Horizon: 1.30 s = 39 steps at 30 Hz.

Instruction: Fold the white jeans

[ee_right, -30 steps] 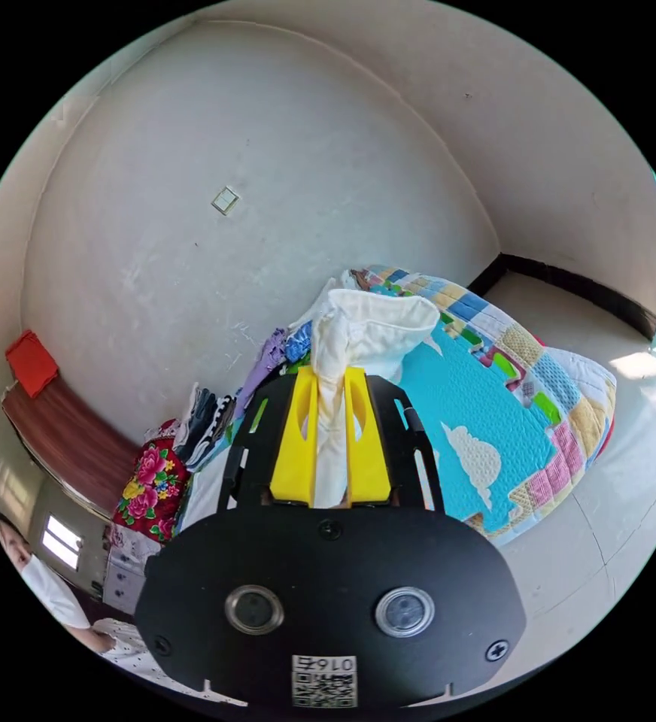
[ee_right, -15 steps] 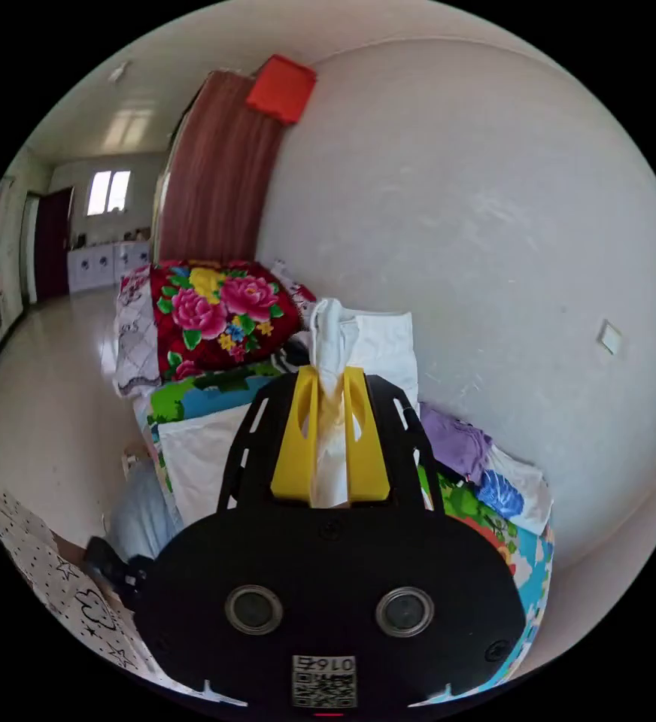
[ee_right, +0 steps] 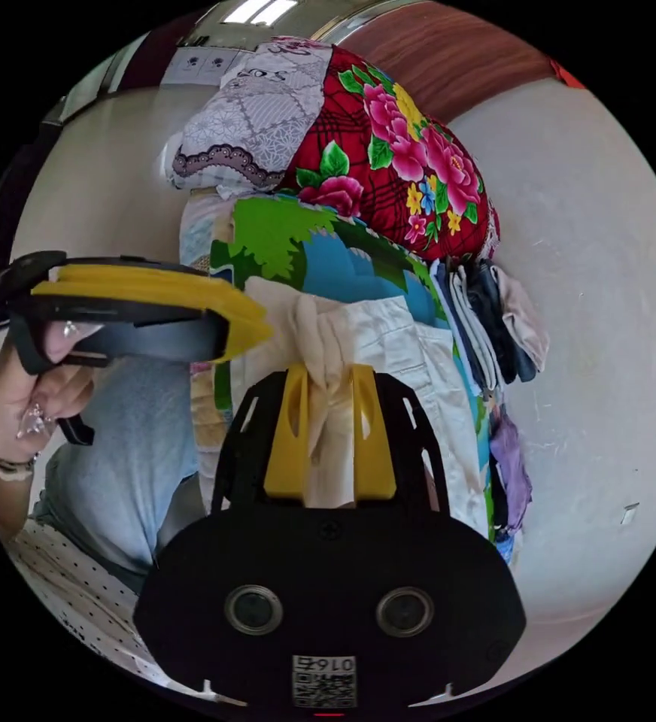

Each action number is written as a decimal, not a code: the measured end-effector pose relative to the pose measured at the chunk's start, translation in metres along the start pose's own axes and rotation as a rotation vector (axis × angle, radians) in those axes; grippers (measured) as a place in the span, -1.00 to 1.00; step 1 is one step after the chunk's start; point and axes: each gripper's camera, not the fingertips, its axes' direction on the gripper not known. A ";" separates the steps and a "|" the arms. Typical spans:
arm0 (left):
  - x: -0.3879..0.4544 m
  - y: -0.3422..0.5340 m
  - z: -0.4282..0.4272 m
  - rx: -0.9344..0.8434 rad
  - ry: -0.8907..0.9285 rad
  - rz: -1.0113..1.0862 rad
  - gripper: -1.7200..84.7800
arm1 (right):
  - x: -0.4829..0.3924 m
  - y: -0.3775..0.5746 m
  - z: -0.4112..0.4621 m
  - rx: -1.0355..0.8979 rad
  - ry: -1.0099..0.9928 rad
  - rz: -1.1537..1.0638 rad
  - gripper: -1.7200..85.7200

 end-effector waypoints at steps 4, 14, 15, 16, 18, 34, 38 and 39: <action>-0.022 -0.006 -0.006 -0.006 0.030 -0.045 -0.65 | 0.043 0.019 -0.005 0.173 -0.271 0.117 -0.68; -0.063 -0.029 -0.026 0.017 -0.015 -0.126 -0.68 | 0.093 0.090 0.016 0.287 -0.326 0.394 -0.62; -0.063 -0.035 -0.026 0.011 -0.048 -0.131 -0.69 | 0.090 0.094 0.016 0.302 -0.326 0.411 -0.62; -0.064 -0.038 -0.025 0.006 -0.059 -0.139 -0.68 | 0.083 0.101 0.017 0.329 -0.327 0.447 -0.62; -0.062 -0.050 -0.024 0.000 -0.075 -0.152 -0.66 | 0.074 0.111 0.020 0.373 -0.329 0.496 -0.61; -0.083 -0.096 -0.034 -0.074 -0.017 -0.163 -0.55 | 0.001 0.094 0.050 0.455 -0.227 0.427 -0.61; -0.091 -0.122 -0.030 -0.105 0.050 -0.152 -0.55 | -0.056 0.032 0.078 0.422 -0.134 0.279 -0.61; -0.092 -0.128 -0.030 -0.111 0.059 -0.148 -0.55 | -0.064 0.022 0.083 0.408 -0.126 0.259 -0.61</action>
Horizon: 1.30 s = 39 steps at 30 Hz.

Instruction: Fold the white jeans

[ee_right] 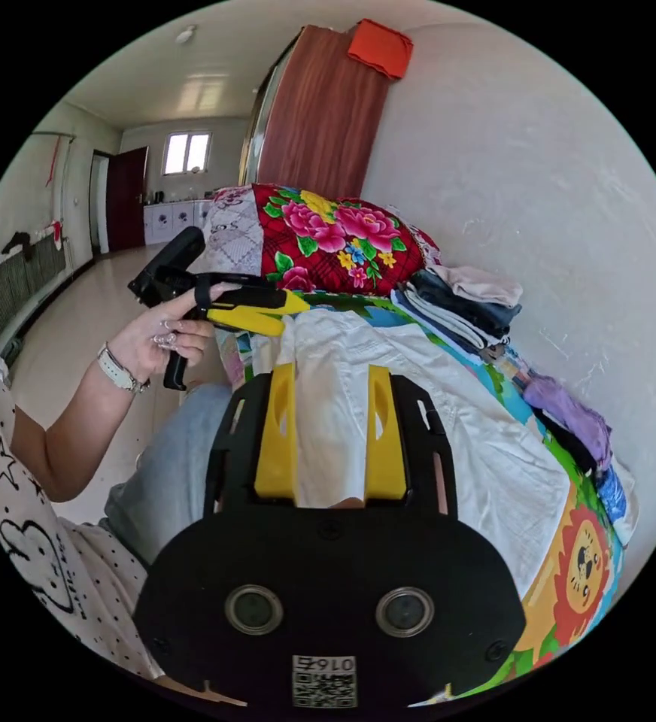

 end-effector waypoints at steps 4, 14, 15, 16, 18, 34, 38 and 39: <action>0.000 -0.008 -0.003 -0.010 -0.005 0.008 -0.54 | -0.056 -0.029 0.070 -0.151 0.164 -0.108 -0.62; -0.048 0.004 -0.016 0.082 0.209 -0.149 -0.62 | -0.083 -0.030 0.100 -0.176 0.261 -0.061 -0.66; -0.051 0.003 -0.012 0.076 0.247 -0.162 -0.62 | -0.082 -0.030 0.098 -0.167 0.263 -0.050 -0.66; -0.052 0.002 -0.010 0.074 0.264 -0.167 -0.62 | -0.082 -0.029 0.095 -0.156 0.270 -0.042 -0.67; -0.051 0.000 -0.010 0.105 0.307 -0.191 -0.62 | -0.082 -0.026 0.092 -0.139 0.302 -0.014 -0.68; -0.090 -0.136 0.060 -0.157 0.183 -0.136 -0.48 | -0.097 0.005 0.072 -0.031 0.270 0.030 -0.83; -0.096 -0.174 0.105 -0.365 0.306 -0.115 -0.51 | -0.135 0.005 0.086 -0.084 0.348 -0.153 -0.84; -0.096 -0.181 0.113 -0.400 0.307 -0.116 -0.53 | -0.142 0.006 0.089 -0.093 0.364 -0.185 -0.84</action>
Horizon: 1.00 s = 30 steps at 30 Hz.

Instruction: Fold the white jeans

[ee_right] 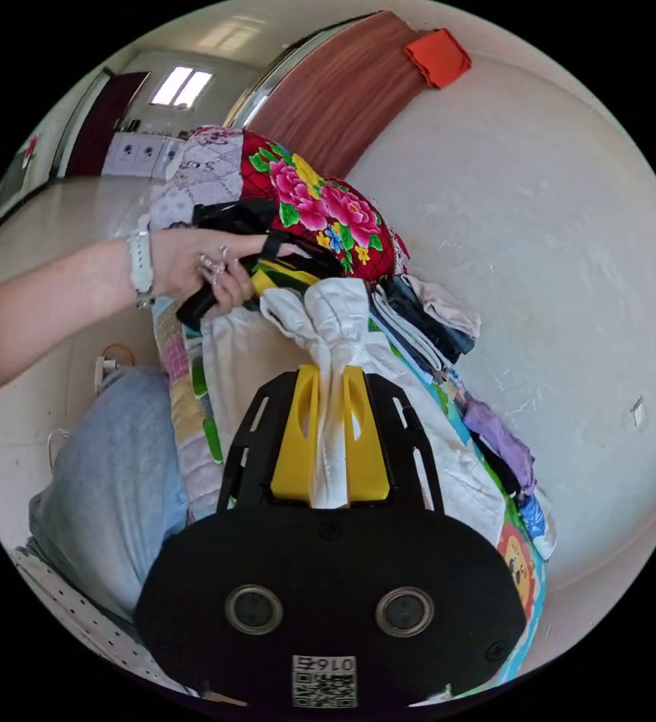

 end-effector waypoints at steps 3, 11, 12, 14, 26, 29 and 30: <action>-0.002 -0.013 0.004 -0.037 -0.007 -0.027 -0.53 | -0.036 -0.005 0.006 -0.042 0.116 -0.150 -0.84; -0.022 -0.011 -0.006 0.039 0.147 -0.096 -0.55 | -0.044 -0.002 0.002 -0.047 0.136 -0.100 -0.84; -0.028 -0.011 -0.006 0.056 0.176 -0.116 -0.55 | -0.039 -0.002 0.001 -0.044 0.111 -0.071 -0.84; -0.033 -0.012 -0.001 0.059 0.198 -0.129 -0.55 | -0.015 0.001 -0.002 -0.030 0.009 0.050 -0.83; 0.011 -0.074 0.057 -0.154 -0.064 -0.091 -0.66 | 0.005 0.015 -0.015 0.004 0.066 0.005 -0.83; 0.027 -0.086 0.071 -0.208 -0.204 -0.051 -0.77 | -0.008 0.020 -0.017 0.006 0.184 -0.097 -0.82; 0.034 -0.089 0.076 -0.224 -0.251 -0.028 -0.79 | -0.010 0.021 -0.017 0.007 0.202 -0.113 -0.81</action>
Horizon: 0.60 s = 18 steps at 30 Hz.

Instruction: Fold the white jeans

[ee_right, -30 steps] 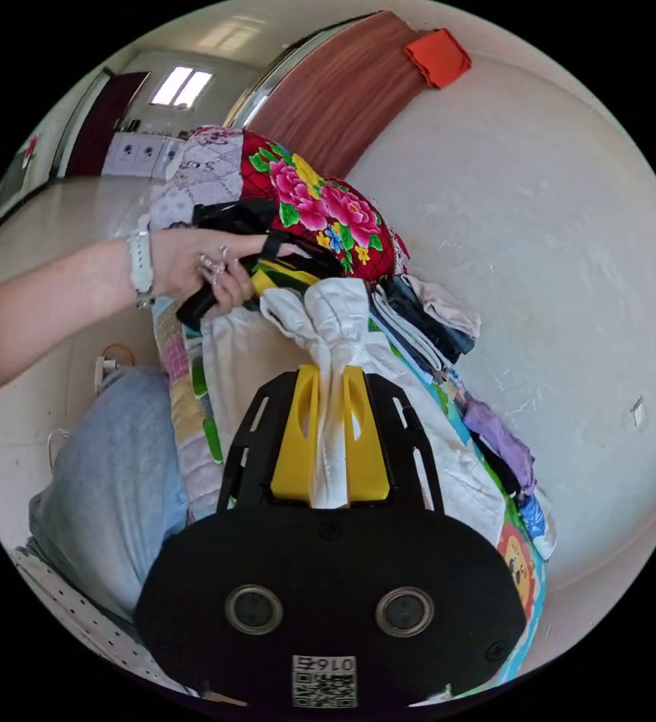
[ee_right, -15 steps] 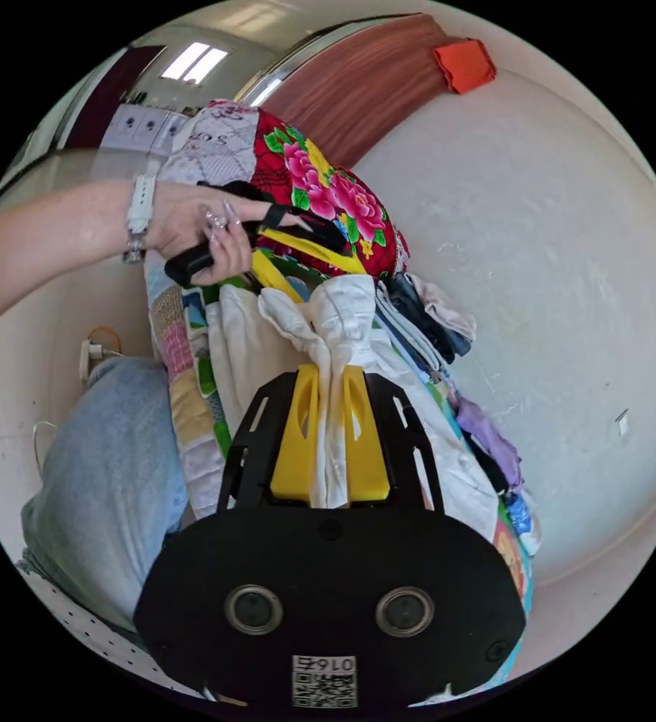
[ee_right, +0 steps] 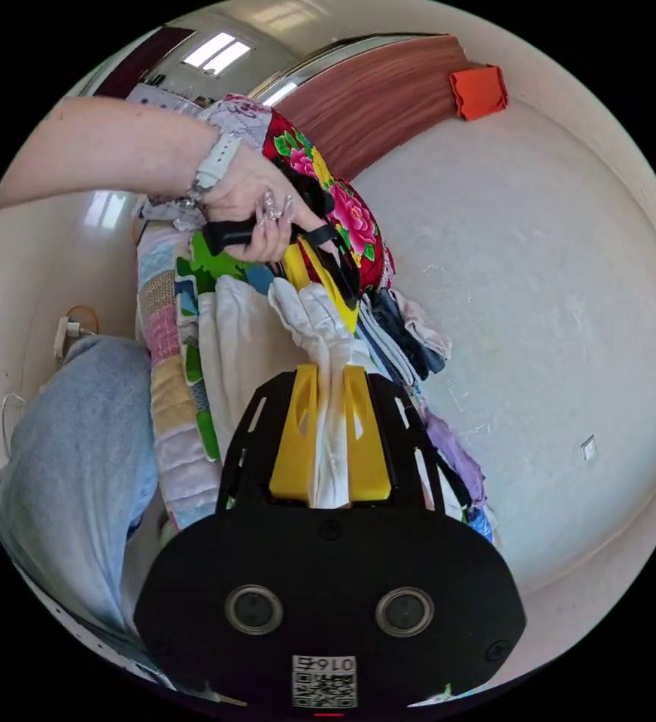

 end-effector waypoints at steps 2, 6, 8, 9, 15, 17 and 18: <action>0.013 -0.004 0.002 -0.013 -0.068 0.034 -0.81 | -0.004 0.010 -0.002 0.005 0.067 -0.053 -0.78; 0.035 -0.015 0.009 -0.029 -0.129 0.110 -0.82 | 0.000 0.034 -0.004 -0.019 0.204 -0.075 -0.70; 0.045 -0.025 0.013 -0.042 -0.139 0.131 -0.83 | 0.010 0.046 -0.001 -0.044 0.177 -0.076 -0.72; 0.054 -0.033 0.015 -0.048 -0.143 0.148 -0.85 | 0.014 0.048 0.000 -0.047 0.160 -0.073 -0.73; 0.164 -0.078 0.006 -0.015 -0.224 0.455 -0.92 | 0.108 0.037 0.007 -0.105 0.198 0.085 -0.83; 0.188 -0.082 -0.004 0.029 -0.201 0.543 -0.92 | 0.150 0.030 0.000 -0.099 0.270 0.162 -0.84; 0.187 -0.086 -0.009 0.032 -0.163 0.545 -0.93 | 0.157 0.028 -0.001 -0.099 0.290 0.165 -0.84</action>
